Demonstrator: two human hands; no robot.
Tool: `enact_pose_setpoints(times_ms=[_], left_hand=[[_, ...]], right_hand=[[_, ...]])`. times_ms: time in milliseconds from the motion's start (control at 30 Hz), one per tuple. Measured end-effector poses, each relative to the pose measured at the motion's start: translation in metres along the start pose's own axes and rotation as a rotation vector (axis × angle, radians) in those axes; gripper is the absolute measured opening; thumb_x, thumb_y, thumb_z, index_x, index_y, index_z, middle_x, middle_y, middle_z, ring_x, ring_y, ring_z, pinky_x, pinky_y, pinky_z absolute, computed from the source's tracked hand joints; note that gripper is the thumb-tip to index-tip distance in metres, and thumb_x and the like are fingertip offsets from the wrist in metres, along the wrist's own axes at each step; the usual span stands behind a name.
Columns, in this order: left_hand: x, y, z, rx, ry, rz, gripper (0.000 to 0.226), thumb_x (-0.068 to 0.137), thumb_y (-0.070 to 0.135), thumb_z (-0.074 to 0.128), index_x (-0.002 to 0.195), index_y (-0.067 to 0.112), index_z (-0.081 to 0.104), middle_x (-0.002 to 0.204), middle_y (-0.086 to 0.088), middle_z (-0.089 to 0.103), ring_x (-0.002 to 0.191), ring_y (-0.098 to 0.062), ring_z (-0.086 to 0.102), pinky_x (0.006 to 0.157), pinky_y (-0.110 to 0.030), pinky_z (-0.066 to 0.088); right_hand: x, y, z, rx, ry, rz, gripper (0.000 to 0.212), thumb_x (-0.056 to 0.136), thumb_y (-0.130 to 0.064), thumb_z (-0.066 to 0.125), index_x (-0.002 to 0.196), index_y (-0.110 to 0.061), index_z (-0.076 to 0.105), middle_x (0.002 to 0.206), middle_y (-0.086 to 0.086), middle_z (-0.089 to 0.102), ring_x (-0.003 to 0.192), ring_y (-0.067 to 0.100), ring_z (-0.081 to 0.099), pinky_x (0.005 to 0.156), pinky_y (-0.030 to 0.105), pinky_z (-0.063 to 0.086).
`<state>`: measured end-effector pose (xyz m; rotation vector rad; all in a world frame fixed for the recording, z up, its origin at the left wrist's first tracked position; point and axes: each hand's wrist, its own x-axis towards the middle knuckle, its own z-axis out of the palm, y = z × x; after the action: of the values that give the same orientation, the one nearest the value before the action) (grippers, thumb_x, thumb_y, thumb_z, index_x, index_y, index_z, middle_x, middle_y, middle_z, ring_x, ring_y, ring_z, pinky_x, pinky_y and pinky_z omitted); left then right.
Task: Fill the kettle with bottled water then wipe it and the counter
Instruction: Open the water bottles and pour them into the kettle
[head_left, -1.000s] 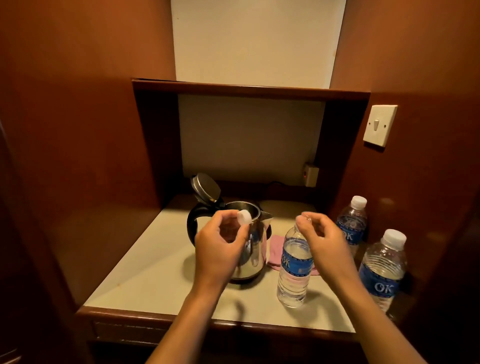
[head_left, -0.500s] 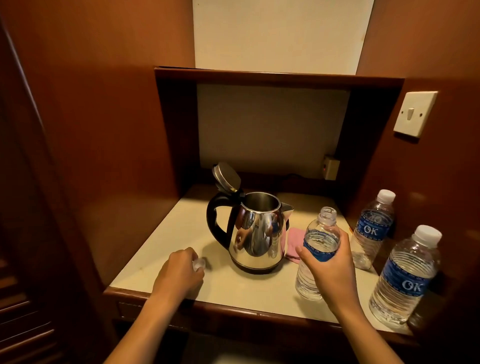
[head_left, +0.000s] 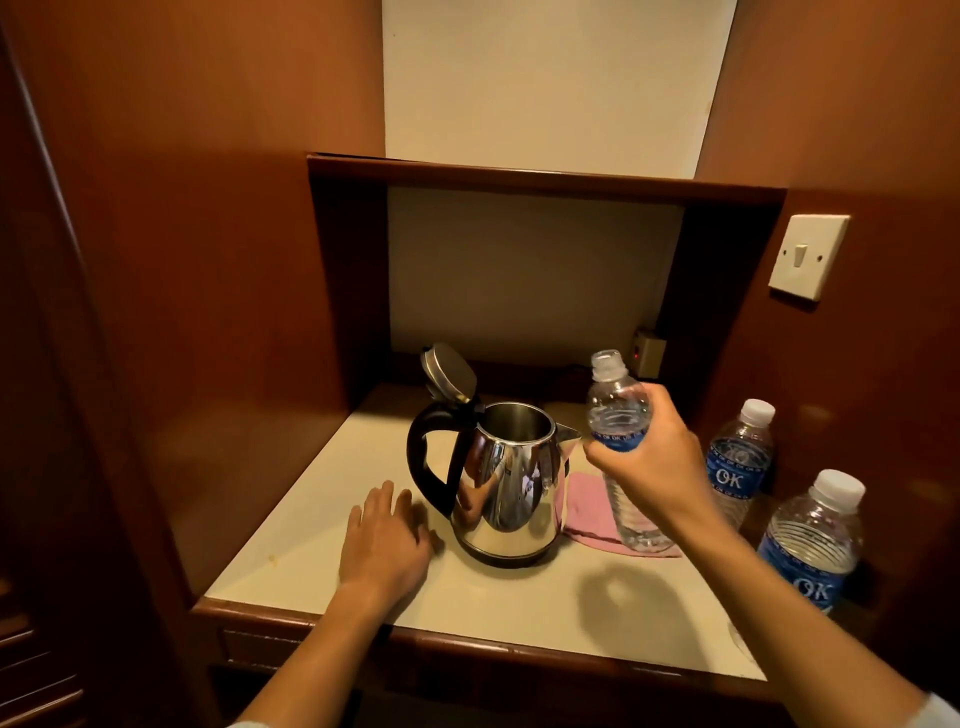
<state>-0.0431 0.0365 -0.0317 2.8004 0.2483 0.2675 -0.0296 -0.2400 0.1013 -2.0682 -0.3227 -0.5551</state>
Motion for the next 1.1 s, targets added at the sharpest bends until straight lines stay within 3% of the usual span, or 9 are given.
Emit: enact_pose_setpoints(times_ms=[100, 200, 367, 633, 900, 1100], left_hand=[[0.001, -0.006, 0.009, 0.023, -0.001, 0.001, 0.052, 0.101, 0.044, 0.031, 0.146, 0.022, 0.041, 0.162, -0.008, 0.027, 0.151, -0.027, 0.019, 0.124, -0.046, 0.014], [0.003, -0.016, 0.010, 0.061, 0.007, -0.028, 0.054, 0.101, 0.047, 0.027, 0.150, 0.027, 0.036, 0.164, -0.007, 0.025, 0.152, -0.029, 0.016, 0.123, -0.049, 0.012], [0.005, -0.027, 0.012, 0.033, -0.003, -0.048, 0.060, 0.100, 0.050, 0.027, 0.156, 0.028, 0.028, 0.166, -0.005, 0.020, 0.154, -0.027, 0.012, 0.124, -0.048, 0.010], [0.005, -0.025, 0.012, 0.018, 0.009, -0.076, 0.062, 0.099, 0.051, 0.027, 0.157, 0.027, 0.026, 0.167, -0.003, 0.017, 0.154, -0.024, 0.009, 0.125, -0.046, 0.008], [0.005, -0.026, 0.013, 0.024, 0.009, -0.072, 0.062, 0.100, 0.052, 0.025, 0.157, 0.028, 0.024, 0.167, -0.002, 0.017, 0.155, -0.023, 0.008, 0.125, -0.045, 0.007], [0.005, -0.026, 0.014, 0.024, 0.014, -0.070, 0.062, 0.100, 0.053, 0.025, 0.157, 0.028, 0.025, 0.167, -0.001, 0.017, 0.155, -0.023, 0.009, 0.125, -0.046, 0.007]], right_hand=[[0.019, -0.014, -0.006, -0.189, -0.096, -0.025, 0.067, 0.070, -0.020, 0.086, 0.124, -0.025, 0.047, 0.103, -0.008, 0.060, 0.092, 0.009, 0.061, 0.066, 0.012, 0.046], [0.032, -0.023, -0.010, -0.375, -0.180, -0.028, 0.073, 0.068, -0.027, 0.087, 0.127, -0.026, 0.044, 0.111, -0.003, 0.060, 0.097, 0.016, 0.062, 0.075, 0.028, 0.058], [0.048, -0.035, -0.014, -0.615, -0.335, -0.004, 0.073, 0.070, -0.031, 0.087, 0.127, -0.023, 0.042, 0.105, 0.000, 0.060, 0.088, 0.017, 0.064, 0.073, 0.035, 0.062], [0.052, -0.037, -0.009, -0.870, -0.452, -0.024, 0.076, 0.072, -0.031, 0.085, 0.130, -0.026, 0.037, 0.094, -0.003, 0.057, 0.079, 0.016, 0.063, 0.064, 0.034, 0.062], [0.048, -0.037, -0.005, -1.026, -0.462, -0.097, 0.068, 0.070, -0.034, 0.085, 0.120, -0.027, 0.040, 0.098, 0.000, 0.062, 0.080, 0.019, 0.063, 0.064, 0.034, 0.061], [0.048, -0.041, -0.006, -1.075, -0.471, -0.115, 0.070, 0.071, -0.034, 0.085, 0.124, -0.026, 0.039, 0.104, 0.001, 0.062, 0.083, 0.019, 0.062, 0.067, 0.034, 0.060]])
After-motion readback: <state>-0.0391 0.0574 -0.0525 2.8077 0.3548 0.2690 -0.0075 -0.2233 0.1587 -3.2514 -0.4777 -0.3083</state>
